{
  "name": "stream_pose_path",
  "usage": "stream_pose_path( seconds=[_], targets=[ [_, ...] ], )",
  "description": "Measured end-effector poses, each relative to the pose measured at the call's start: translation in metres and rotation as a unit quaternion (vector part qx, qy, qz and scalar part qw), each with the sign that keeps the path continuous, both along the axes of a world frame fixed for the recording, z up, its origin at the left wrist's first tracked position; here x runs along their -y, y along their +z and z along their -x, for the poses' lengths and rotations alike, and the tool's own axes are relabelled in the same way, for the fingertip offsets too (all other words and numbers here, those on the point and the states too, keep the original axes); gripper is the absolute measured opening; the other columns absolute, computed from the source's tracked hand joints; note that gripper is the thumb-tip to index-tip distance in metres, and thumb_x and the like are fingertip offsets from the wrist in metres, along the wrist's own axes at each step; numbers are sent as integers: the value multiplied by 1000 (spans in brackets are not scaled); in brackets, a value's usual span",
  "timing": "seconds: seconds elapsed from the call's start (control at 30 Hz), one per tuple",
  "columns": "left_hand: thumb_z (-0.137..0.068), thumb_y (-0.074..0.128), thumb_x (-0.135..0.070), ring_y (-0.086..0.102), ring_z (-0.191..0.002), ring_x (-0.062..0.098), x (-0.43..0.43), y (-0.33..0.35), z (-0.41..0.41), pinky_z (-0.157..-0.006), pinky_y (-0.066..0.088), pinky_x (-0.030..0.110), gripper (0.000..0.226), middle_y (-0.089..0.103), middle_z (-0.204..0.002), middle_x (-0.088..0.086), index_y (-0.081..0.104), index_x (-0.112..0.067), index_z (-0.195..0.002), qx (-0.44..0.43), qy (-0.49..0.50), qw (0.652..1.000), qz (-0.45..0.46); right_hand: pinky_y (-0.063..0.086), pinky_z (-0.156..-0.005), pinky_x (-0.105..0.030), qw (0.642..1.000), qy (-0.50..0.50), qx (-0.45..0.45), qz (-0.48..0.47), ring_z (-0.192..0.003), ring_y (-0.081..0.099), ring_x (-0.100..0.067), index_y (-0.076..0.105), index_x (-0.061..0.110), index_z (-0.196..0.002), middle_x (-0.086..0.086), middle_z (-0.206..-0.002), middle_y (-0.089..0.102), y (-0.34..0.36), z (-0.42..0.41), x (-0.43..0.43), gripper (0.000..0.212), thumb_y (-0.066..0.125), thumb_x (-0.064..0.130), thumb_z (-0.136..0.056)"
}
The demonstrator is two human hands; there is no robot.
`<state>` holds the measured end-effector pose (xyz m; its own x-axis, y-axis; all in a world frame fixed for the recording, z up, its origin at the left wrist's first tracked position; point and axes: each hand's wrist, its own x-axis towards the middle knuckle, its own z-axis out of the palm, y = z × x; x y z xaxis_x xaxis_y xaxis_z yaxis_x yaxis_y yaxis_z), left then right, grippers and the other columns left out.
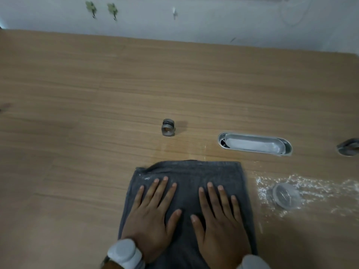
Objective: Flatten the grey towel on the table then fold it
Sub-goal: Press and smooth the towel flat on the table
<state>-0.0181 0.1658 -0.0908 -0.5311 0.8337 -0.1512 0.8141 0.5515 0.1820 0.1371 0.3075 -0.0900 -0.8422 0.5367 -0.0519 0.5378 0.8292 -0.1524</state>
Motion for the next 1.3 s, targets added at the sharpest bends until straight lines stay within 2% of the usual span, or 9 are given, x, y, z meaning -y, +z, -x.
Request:
stream_pose_path(
  seconds=[0.13, 0.27, 0.37, 0.5, 0.73, 0.9, 1.03, 1.17, 1.3],
  targets=[
    [-99, 12, -69, -10, -154, 9, -31, -2, 52, -124, -9, 39, 71, 1, -167, -9, 5, -34, -160, -8, 37, 999, -34, 16, -124, -54, 1000, -7, -8, 9, -155, 19, -25, 28, 22, -160, -2, -167, 24, -4, 61, -33, 70, 24, 63, -102],
    [-96, 5, -68, -8, -154, 13, -75, -3, 90, -124, -10, 41, 76, 4, -169, -2, 6, -29, -161, -19, 45, 998, -29, 12, -126, -52, 999, -28, -25, 0, -156, 16, -23, 26, 17, -160, -3, -167, 25, -8, 114, -61, 75, 24, 62, -101],
    [-96, 4, -66, -5, -155, 15, -88, -4, 99, -125, -9, 41, 76, 8, -169, 3, 7, -27, -161, -17, 45, 999, -23, 3, -127, -50, 1000, -14, -20, 4, -157, 6, -22, 18, 17, -162, -1, -170, 16, -13, 125, -73, 76, 18, 61, -100],
    [-99, 5, -61, -9, -154, 13, -76, -3, 82, -124, -10, 40, 70, 0, -169, -3, 2, -28, -161, -12, 56, 998, -28, -8, -127, -43, 1000, 2, -11, 15, -158, -3, -19, 7, 18, -163, 0, -171, 3, -12, 109, -67, 74, 8, 59, -101],
    [-101, 8, -59, -7, -155, 15, -26, 0, 16, -125, -9, 42, 67, -2, -169, -3, 4, -29, -161, 0, 69, 997, -23, 7, -128, -49, 1000, -10, -11, 14, -158, 9, -24, 17, 18, -162, -3, -170, 13, -6, 34, -22, 66, 20, 52, -106],
    [-103, 15, -54, -3, -156, 19, 3, 0, -43, -125, -2, 47, 65, 2, -169, 1, 9, -25, -162, 2, 74, 997, -10, 7, -126, -52, 999, 4, 19, 27, -158, 7, -27, 16, 17, -163, -5, -171, 10, -1, -21, 9, 65, 19, 51, -107],
    [-104, 18, -53, 0, -156, 21, 19, 1, -73, -125, 3, 49, 65, 5, -169, 4, 12, -23, -161, -9, 63, 998, -9, 10, -126, -53, 1000, 11, 10, 20, -157, 10, -27, 21, 16, -162, -5, -170, 14, 3, -55, 17, 66, 26, 52, -107],
    [-103, 21, -56, 1, -156, 20, 20, 1, -70, -125, 6, 50, 67, 6, -169, 3, 12, -24, -161, -13, 50, 999, -6, 10, -126, -55, 1000, 16, -2, 12, -157, 11, -28, 23, 17, -161, -6, -170, 16, 0, -57, 15, 68, 28, 56, -105],
    [-102, 20, -59, -1, -156, 17, 3, 3, -40, -126, 1, 46, 67, 5, -169, 0, 9, -28, -161, -6, 26, 1000, -7, 9, -126, -55, 1000, 25, -6, 7, -157, 10, -28, 21, 18, -161, -6, -170, 16, -4, -29, -7, 70, 26, 58, -104]
  ],
)
